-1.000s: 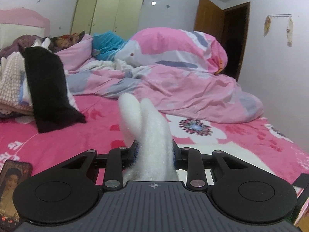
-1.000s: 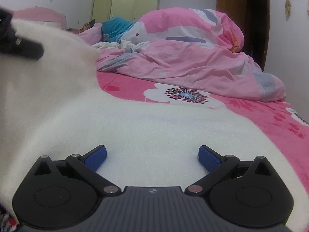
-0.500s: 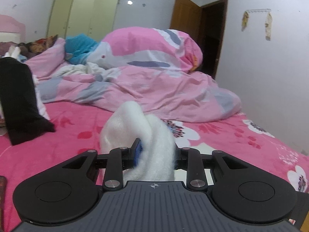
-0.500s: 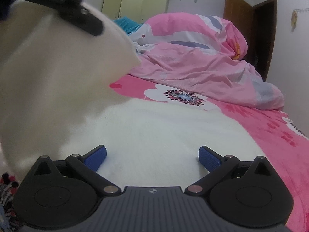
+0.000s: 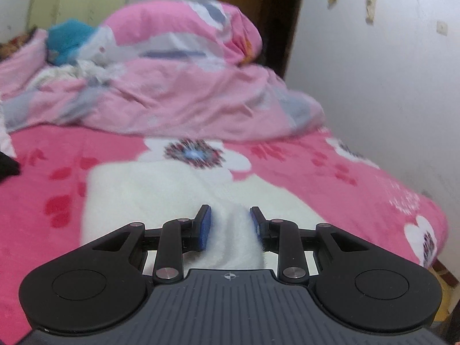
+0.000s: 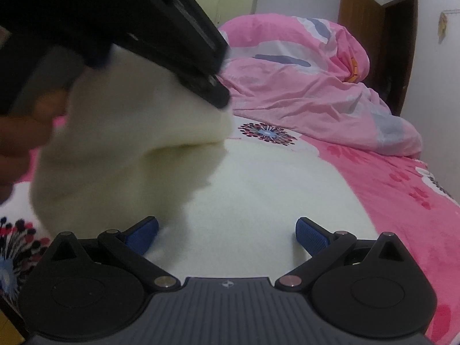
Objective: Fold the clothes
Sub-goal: 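Lift the gripped sweater edge with the left gripper and fold it over, then open the left gripper to release the folded edge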
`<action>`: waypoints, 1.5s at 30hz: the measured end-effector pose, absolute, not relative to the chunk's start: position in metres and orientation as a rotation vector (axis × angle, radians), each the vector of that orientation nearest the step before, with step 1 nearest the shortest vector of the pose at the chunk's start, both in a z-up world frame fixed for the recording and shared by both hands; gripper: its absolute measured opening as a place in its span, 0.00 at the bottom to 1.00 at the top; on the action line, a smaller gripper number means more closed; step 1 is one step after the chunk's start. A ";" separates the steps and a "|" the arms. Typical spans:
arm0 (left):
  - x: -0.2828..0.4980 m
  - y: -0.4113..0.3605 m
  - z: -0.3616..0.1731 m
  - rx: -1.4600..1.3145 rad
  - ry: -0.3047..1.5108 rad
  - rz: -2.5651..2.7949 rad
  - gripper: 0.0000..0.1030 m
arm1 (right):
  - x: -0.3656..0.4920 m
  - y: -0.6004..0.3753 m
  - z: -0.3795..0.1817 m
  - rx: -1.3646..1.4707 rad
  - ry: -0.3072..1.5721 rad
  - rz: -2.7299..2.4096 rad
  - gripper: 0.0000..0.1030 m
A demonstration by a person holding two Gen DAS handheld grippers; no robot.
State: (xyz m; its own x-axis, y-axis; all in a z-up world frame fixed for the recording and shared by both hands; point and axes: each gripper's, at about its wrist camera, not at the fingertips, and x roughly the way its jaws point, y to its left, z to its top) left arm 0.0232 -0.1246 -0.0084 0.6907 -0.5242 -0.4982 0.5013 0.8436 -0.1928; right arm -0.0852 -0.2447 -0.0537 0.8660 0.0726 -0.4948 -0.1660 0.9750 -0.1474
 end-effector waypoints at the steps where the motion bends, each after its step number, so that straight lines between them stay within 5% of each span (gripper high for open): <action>1: 0.027 -0.126 -0.012 -0.046 0.589 -0.593 0.29 | -0.085 -0.246 -0.054 -0.183 0.513 0.127 1.00; 14: 0.068 -0.079 -0.035 -0.517 0.726 -1.024 0.94 | -0.082 -0.248 -0.055 -0.147 0.547 0.137 1.00; 27: 0.079 -0.041 -0.018 -0.915 0.731 -1.207 0.96 | -0.077 -0.251 -0.056 -0.120 0.567 0.140 1.00; 34: 0.056 0.007 0.007 -0.726 0.596 -0.963 0.96 | -0.079 -0.251 -0.055 -0.109 0.571 0.144 1.00; 45: 0.033 -0.004 -0.039 -0.332 0.706 -0.585 0.92 | -0.103 -0.268 -0.020 0.109 0.504 0.273 1.00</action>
State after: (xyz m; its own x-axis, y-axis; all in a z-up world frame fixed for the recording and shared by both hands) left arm 0.0328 -0.0043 -0.0391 0.6123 -0.6044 -0.5097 0.3881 0.7914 -0.4722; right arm -0.1025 -0.2675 -0.0196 0.8403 0.2847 -0.4613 -0.2314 0.9579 0.1698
